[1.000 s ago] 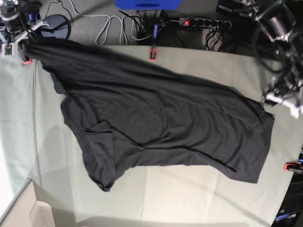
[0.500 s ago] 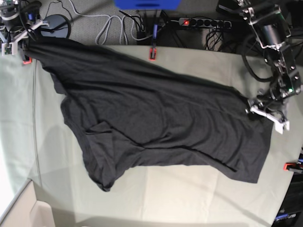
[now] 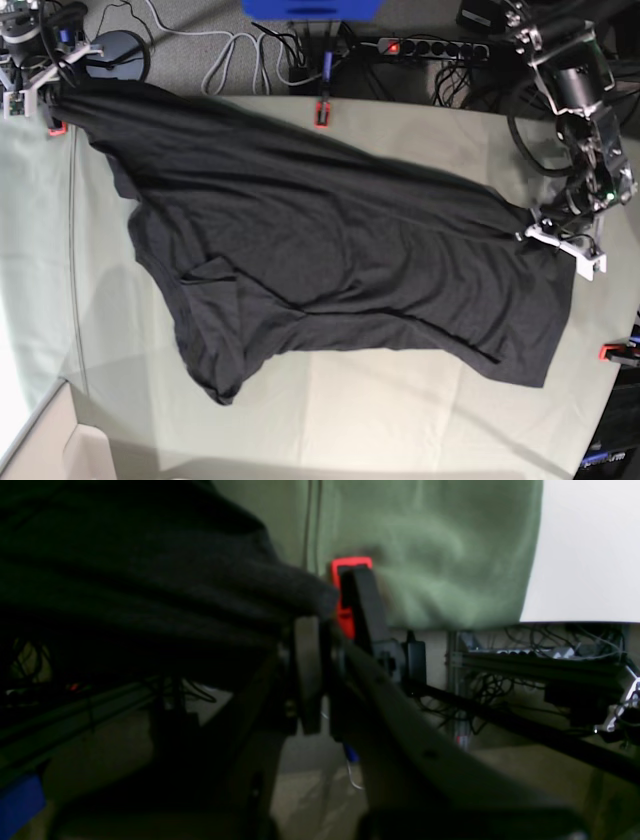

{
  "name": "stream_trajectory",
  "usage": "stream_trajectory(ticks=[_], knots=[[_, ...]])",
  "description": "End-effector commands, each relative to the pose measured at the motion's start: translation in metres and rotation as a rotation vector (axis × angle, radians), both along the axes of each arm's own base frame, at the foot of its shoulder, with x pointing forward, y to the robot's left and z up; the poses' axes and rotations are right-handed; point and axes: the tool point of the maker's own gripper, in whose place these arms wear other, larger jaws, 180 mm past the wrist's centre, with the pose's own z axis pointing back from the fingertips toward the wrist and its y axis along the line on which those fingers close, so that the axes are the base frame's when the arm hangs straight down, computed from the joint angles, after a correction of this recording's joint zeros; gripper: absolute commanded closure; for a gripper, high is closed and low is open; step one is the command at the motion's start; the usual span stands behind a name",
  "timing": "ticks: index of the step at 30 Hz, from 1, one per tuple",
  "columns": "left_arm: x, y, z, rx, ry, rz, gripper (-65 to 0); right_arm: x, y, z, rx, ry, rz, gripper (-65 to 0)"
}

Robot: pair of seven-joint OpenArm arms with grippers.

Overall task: Layout the t-shirt on the table in an organized manner, then fold the t-shirt properly
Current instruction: 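Grasp the shirt edge with the left gripper and pull it outward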

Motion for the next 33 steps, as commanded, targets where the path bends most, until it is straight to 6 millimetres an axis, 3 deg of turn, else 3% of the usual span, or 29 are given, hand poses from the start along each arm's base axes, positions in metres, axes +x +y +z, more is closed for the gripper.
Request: stream_trajectory(ticks=[1, 4, 10, 15, 19, 22, 24, 28, 33], knots=[[0.007, 0.005, 0.012, 0.016, -0.027, -0.012, -1.1, 0.005, -0.003, 0.009, -0.013, -0.028, 0.022, 0.0], [0.0, 0.01, 0.021, 0.057, -0.044, -0.023, -0.9, 0.005, -0.003, 0.009, -0.013, -0.028, 0.022, 0.0], [-0.023, 0.013, 0.062, 0.192, -0.125, -0.074, -0.1, 0.006, -0.001, 0.008, -0.01, -0.029, 0.027, 0.0], [-0.059, 0.044, 0.087, 0.28, -0.144, -0.01, -0.2, 0.011, -0.001, 0.009, -0.009, -0.039, 0.028, 0.0], [-0.084, 0.065, 0.084, 0.305, -0.106, 0.035, -0.5, 0.016, 0.0, 0.01, -0.006, -0.053, 0.026, 0.0], [-0.098, 0.066, 0.077, 0.309, -0.069, 0.031, -1.5, 0.017, 0.0, 0.01, -0.005, -0.055, 0.029, 0.0], [-0.105, 0.064, 0.072, 0.303, -0.052, 0.029, -6.4, 0.019, 0.005, 0.008, 0.004, -0.056, 0.039, 0.0], [-0.12, 0.061, 0.06, 0.286, 0.015, 0.02, -23.6, 0.024, 0.012, 0.007, 0.016, -0.058, 0.063, 0.0], [-0.133, 0.063, 0.052, 0.268, 0.106, 0.018, -26.1, 0.024, 0.012, 0.007, 0.016, -0.058, 0.063, 0.0]])
